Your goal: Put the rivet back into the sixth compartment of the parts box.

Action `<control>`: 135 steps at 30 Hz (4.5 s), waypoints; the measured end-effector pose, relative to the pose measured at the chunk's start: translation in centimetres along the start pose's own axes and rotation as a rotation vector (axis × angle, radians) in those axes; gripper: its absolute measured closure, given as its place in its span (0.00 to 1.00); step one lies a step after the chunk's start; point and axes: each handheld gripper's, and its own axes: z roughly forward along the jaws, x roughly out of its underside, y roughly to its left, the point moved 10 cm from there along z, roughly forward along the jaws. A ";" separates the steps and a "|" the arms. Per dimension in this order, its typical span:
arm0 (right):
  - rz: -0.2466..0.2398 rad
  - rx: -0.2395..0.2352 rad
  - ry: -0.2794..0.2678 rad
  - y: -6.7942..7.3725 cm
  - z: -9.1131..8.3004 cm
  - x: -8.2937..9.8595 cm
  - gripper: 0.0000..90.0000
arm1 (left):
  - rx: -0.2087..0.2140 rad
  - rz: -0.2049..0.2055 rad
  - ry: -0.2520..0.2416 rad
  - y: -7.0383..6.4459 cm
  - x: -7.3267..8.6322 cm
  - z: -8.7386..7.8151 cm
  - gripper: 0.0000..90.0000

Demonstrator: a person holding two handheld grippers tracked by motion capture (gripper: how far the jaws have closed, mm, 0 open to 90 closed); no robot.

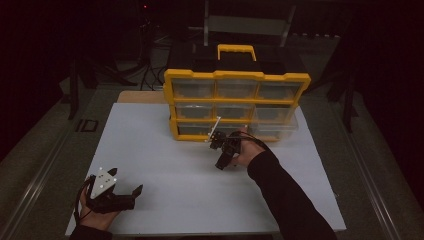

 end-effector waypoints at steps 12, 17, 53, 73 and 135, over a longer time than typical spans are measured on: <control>0.042 0.032 0.070 -2.0 3.6 0.5 0.27 | 0.000 0.001 -0.001 0.0 0.0 0.0 0.01; 0.060 0.030 0.074 -2.9 4.4 0.8 0.34 | 0.000 0.000 -0.002 0.0 0.0 0.0 0.01; 0.078 -0.075 0.130 -1.6 5.3 1.0 0.91 | -0.001 0.003 -0.003 0.1 0.0 -0.1 0.01; 0.055 -0.059 0.063 -0.8 1.8 0.4 0.91 | 0.000 0.000 -0.002 0.1 0.0 -0.1 0.01; 0.256 0.086 -0.389 -7.4 -13.4 0.8 0.91 | 0.000 -0.003 -0.001 0.1 0.0 0.0 0.01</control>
